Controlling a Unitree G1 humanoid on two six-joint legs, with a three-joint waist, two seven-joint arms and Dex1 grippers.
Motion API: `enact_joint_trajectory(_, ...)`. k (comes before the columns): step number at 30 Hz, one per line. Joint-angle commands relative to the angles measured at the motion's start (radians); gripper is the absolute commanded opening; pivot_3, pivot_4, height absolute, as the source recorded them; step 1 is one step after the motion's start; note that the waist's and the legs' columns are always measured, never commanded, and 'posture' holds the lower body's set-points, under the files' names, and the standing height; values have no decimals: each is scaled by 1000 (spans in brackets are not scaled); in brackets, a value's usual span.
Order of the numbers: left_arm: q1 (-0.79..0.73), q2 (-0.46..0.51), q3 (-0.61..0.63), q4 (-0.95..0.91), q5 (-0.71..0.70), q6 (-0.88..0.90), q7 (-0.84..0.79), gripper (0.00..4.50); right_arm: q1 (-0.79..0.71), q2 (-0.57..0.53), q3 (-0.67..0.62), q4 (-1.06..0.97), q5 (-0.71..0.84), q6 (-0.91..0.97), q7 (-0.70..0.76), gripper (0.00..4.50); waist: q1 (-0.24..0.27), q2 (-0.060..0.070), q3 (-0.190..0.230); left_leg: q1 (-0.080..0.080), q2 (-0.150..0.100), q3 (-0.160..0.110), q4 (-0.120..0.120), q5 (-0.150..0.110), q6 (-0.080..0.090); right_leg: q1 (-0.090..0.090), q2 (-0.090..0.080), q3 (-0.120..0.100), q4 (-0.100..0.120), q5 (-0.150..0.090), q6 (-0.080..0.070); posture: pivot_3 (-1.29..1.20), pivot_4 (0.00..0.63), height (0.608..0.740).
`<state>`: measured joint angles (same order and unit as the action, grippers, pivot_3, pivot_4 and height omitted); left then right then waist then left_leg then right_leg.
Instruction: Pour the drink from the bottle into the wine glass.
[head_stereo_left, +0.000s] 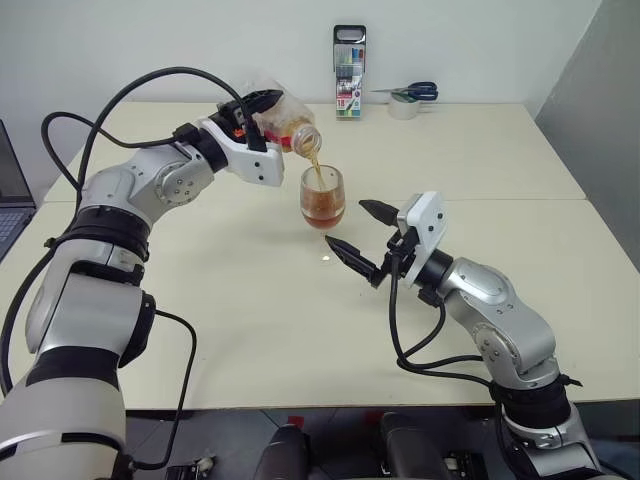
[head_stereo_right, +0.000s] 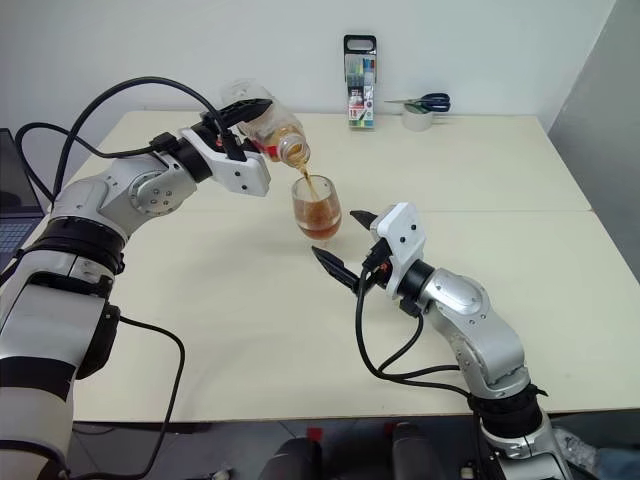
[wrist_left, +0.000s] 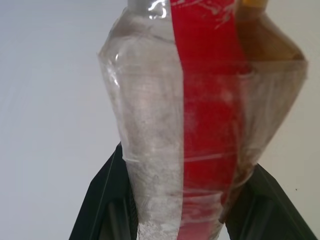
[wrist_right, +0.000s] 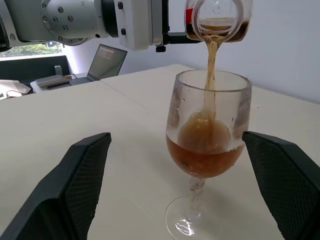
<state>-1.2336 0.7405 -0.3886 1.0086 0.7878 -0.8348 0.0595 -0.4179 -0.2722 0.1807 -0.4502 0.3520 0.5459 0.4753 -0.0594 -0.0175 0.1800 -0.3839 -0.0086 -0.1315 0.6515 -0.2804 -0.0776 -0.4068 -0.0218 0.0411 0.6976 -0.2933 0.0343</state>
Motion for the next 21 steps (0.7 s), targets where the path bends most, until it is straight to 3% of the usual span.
enact_joint_trajectory(1,-55,11,2,-2,-2,2,28,1706,-7,0,-2,-52,-1,-21,4,4500,0,0,0,0,0,0,0,0,0,0,0,0,0,0,0,0,150,740)
enact_joint_trajectory(21,-66,3,-5,18,-10,5,30,1706,-4,-5,-5,-57,0,-14,15,4500,0,0,0,0,0,0,1,0,0,0,0,0,0,0,0,0,150,740)
